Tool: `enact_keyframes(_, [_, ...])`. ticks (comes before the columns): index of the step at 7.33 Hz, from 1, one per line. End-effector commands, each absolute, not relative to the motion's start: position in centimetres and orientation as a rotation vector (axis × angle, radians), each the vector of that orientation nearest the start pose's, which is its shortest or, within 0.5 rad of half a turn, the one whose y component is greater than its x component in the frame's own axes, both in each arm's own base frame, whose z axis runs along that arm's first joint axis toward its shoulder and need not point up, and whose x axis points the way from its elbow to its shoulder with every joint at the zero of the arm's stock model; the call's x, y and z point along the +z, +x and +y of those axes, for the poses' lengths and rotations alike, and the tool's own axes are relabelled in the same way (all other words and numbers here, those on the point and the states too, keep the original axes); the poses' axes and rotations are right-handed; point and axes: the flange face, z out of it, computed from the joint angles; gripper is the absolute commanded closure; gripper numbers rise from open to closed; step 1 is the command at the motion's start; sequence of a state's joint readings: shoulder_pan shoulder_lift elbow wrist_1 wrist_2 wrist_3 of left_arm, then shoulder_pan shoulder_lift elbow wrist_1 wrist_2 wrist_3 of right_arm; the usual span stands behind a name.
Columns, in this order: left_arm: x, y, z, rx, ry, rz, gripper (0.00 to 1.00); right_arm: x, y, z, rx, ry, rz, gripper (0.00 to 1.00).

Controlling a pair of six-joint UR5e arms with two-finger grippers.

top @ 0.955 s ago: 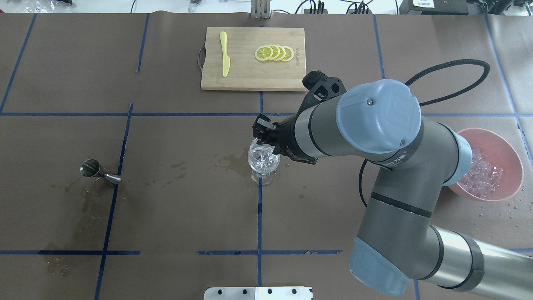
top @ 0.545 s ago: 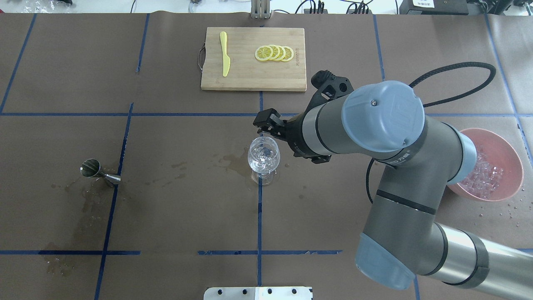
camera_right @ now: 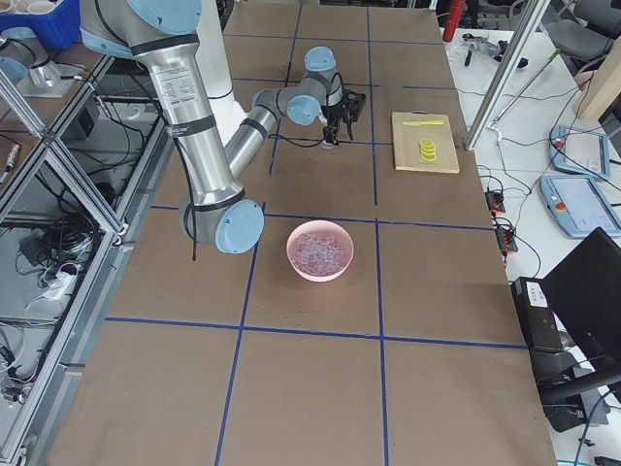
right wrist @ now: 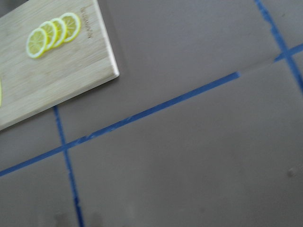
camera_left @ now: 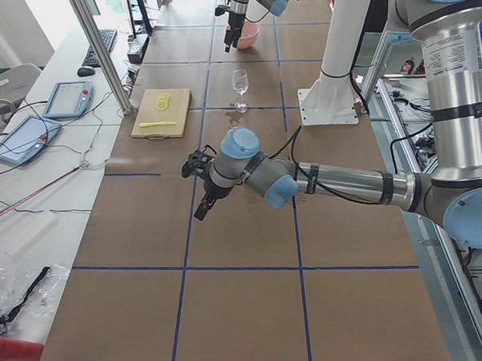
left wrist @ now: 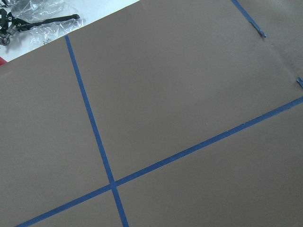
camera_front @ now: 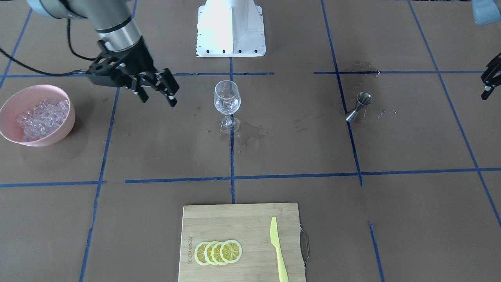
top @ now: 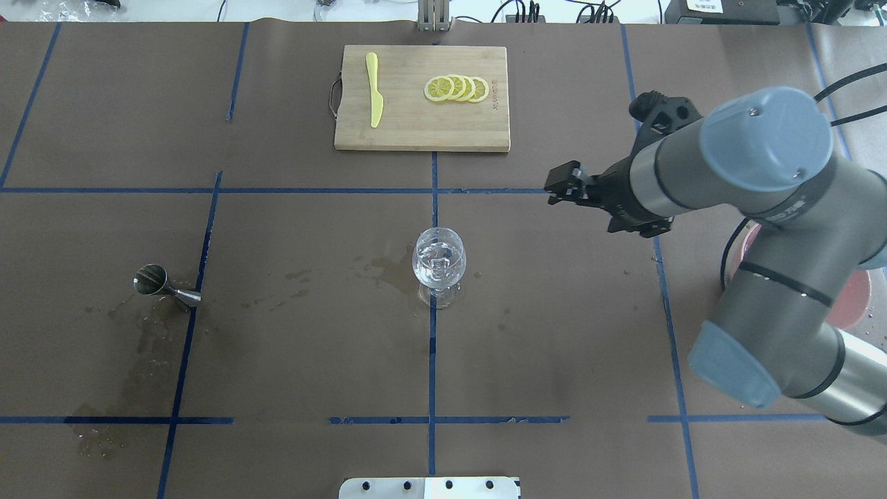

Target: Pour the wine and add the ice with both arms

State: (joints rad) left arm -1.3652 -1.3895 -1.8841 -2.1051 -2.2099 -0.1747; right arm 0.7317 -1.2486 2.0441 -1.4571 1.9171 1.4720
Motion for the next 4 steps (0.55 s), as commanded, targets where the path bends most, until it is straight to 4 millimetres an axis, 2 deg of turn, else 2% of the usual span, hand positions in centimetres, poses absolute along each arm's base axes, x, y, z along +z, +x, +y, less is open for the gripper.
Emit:
enact_keyframes(1, [52.3, 2.3, -46.4, 0.227, 0.419, 0.735, 0.00, 35.4, -24.5, -48.0, 0.301, 0.074, -0.854, 0.00])
enact_keyframes(3, [53.8, 2.3, -47.0, 0.284, 0.345, 0.706, 0.00, 42.6, -14.8, -53.0, 0.202, 0.082, -0.823, 0.00])
enact_keyframes(4, [53.3, 0.6, -48.6, 0.297, 0.309, 0.681, 0.00, 45.8, -9.5, -54.9, 0.167, 0.103, -0.811, 0.00])
